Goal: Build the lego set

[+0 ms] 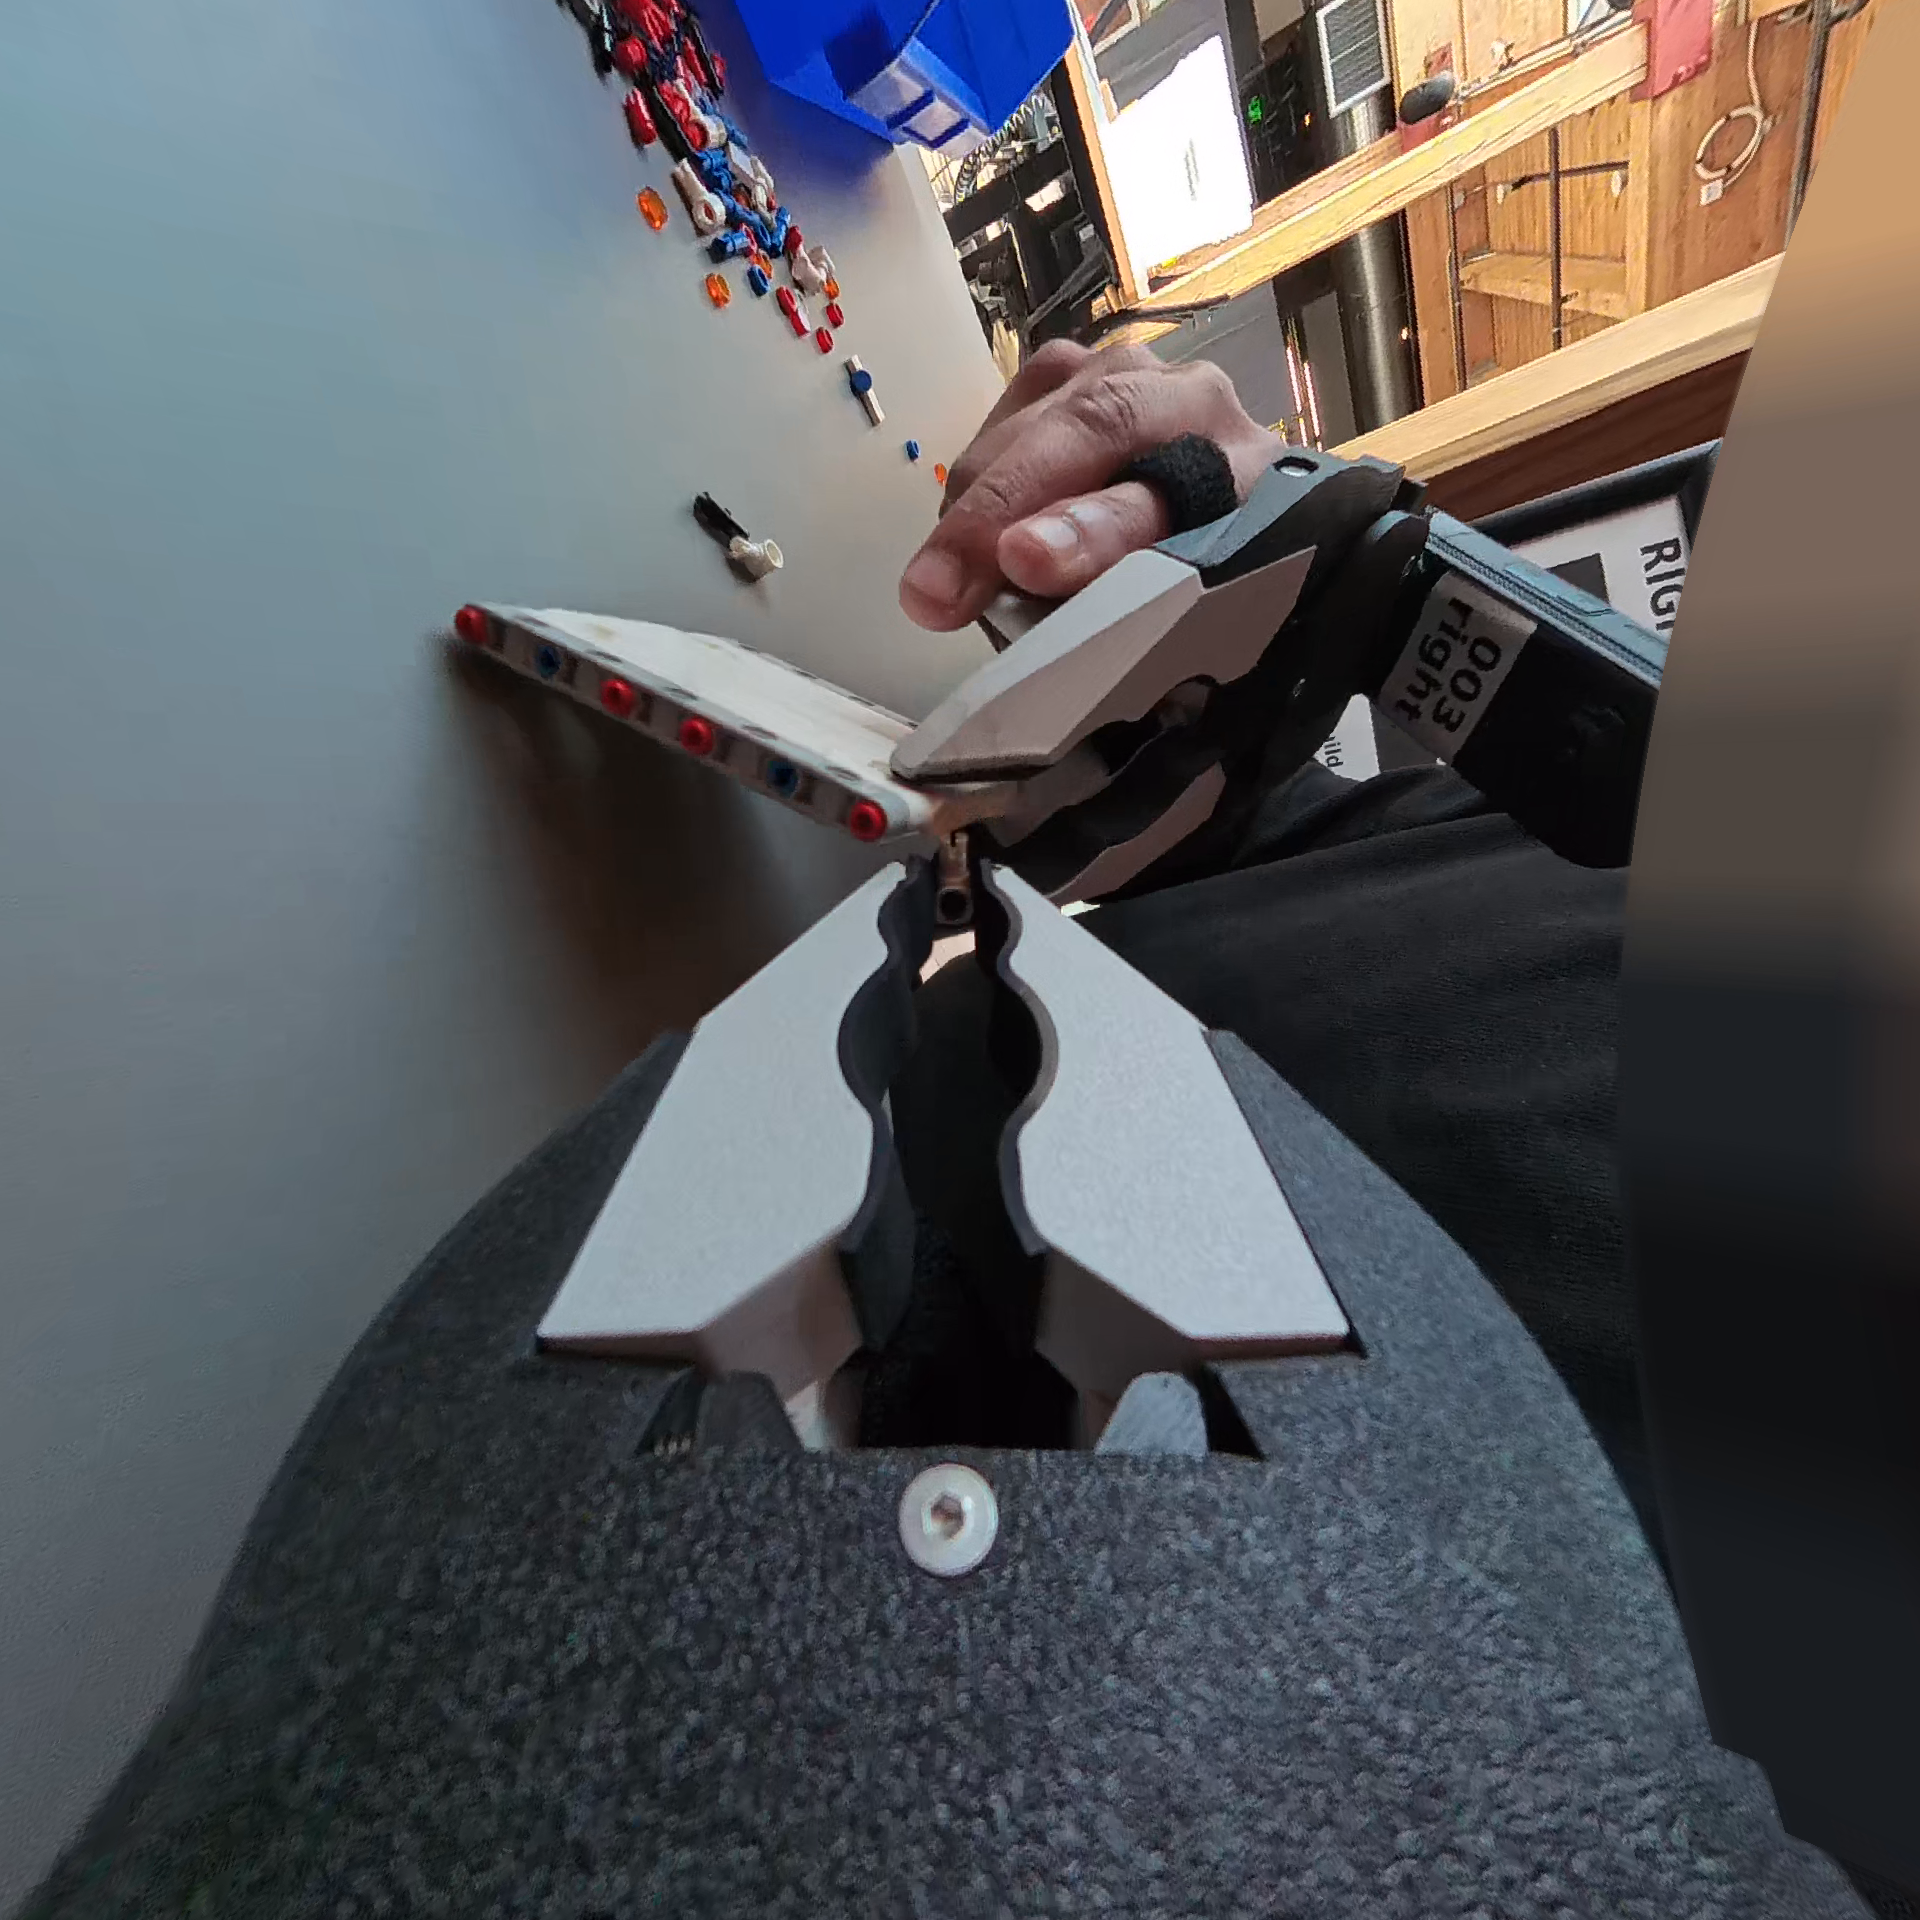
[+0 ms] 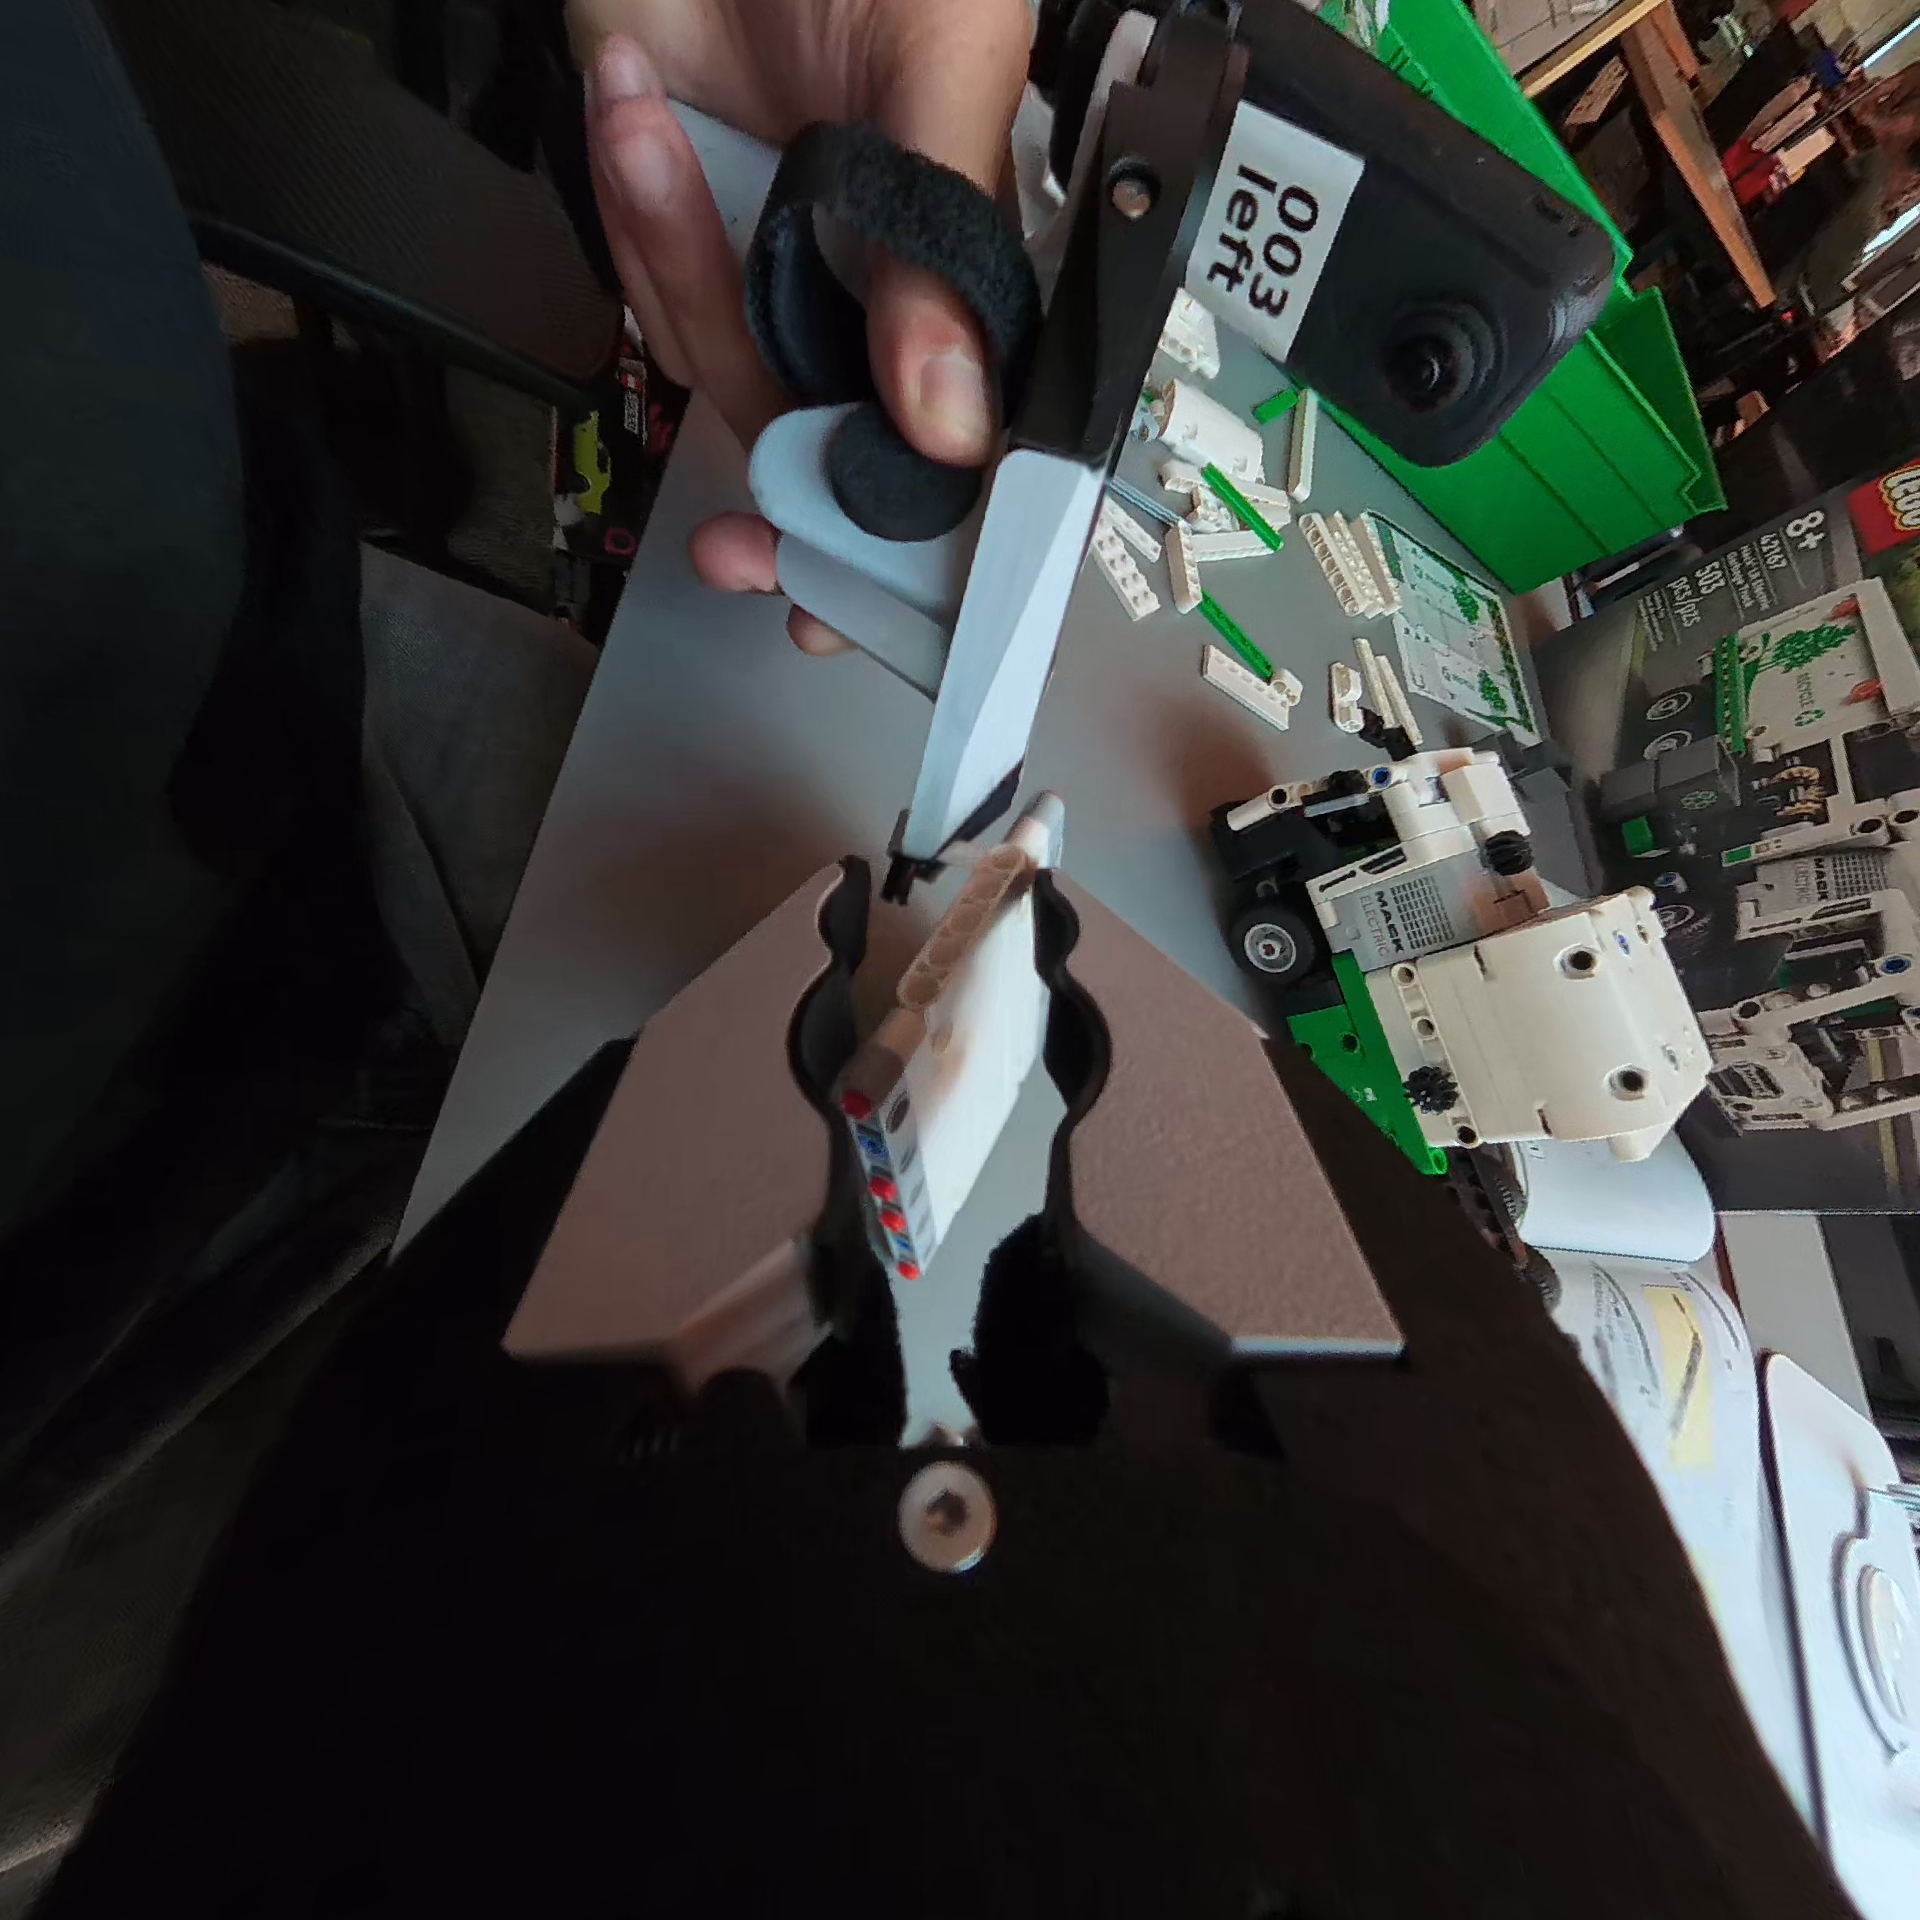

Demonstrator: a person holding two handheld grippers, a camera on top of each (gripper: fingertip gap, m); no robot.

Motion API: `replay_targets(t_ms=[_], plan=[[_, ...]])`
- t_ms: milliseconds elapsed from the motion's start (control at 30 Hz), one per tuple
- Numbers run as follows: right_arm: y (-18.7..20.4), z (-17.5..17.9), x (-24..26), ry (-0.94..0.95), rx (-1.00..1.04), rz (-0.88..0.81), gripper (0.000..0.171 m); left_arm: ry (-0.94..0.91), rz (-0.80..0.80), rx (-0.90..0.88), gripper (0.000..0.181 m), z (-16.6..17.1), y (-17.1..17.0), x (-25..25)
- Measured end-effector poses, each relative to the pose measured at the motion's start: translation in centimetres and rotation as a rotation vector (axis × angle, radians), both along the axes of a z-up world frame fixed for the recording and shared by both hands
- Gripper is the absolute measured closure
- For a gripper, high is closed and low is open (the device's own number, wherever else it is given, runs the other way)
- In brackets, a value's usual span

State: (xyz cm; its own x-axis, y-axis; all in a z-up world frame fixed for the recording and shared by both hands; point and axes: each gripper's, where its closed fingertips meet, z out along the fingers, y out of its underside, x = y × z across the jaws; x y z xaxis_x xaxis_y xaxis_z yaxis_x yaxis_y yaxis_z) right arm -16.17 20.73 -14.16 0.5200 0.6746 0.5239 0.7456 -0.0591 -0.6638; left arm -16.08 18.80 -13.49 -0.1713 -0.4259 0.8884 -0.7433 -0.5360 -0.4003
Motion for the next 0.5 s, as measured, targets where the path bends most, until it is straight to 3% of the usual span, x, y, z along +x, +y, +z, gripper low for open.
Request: replay_targets(t_ms=[233, 333, 500], plan=[[-0.3, -1.1, 0.8, 0.023, -0.083, -0.045, 0.139, -0.014, 0.031, 0.053, 0.176, -0.4, 0.9, 0.1], [-1.0, -1.2, 1.6, 0.093, -0.153, -0.108, 0.139, -0.051, 0.073, 0.202, 0.176, -0.7, 2.5, -1.1], [0.4, -4.3, 4.4, 0.14, -0.301, -0.375, 0.106, -0.156, 0.093, 0.53, 0.176, -1.8, 3.0, -2.7]])
